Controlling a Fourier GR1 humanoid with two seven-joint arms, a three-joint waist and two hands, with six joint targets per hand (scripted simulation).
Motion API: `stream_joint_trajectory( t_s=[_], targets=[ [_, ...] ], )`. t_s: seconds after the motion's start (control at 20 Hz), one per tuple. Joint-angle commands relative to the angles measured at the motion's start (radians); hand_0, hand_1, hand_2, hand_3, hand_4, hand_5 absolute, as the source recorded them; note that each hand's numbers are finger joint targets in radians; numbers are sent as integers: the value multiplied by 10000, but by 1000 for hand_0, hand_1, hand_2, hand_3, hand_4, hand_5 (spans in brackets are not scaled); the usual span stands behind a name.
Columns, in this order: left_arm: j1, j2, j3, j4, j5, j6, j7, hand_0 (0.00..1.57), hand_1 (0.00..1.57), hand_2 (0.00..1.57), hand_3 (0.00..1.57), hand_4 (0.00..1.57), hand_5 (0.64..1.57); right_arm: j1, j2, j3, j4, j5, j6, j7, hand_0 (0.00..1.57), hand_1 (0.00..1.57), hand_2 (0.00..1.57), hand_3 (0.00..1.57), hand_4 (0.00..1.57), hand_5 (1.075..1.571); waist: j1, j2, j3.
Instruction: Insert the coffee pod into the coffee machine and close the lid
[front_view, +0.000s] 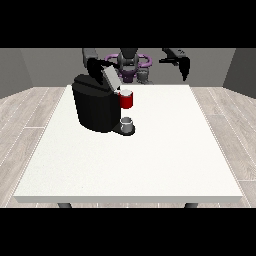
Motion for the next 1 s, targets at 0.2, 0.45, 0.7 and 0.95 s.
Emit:
stream_joint_trajectory(
  t_s=[0.2,0.45,0.7,0.95],
  targets=[
    [-509,309,200,393,207,52,-297,0,0,0,0,0,1571,-373,594,551,399,585,-293,-495,0,0,0,0,0,1571,-147,642,33],
    [283,154,-204,167,134,-16,-113,0,0,0,0,0,1571,-692,633,487,600,628,-449,69,0,0,0,0,77,1571,146,35,34],
    [-103,80,-145,389,8,478,-129,0,0,0,0,158,1571,-1232,604,713,527,782,-262,379,0,0,0,0,140,1571,65,2,33],
    [-677,440,-9,325,331,105,138,0,0,0,0,121,1571,-1799,103,596,594,1046,-381,100,0,0,0,0,125,1571,432,573,36]
  ],
)
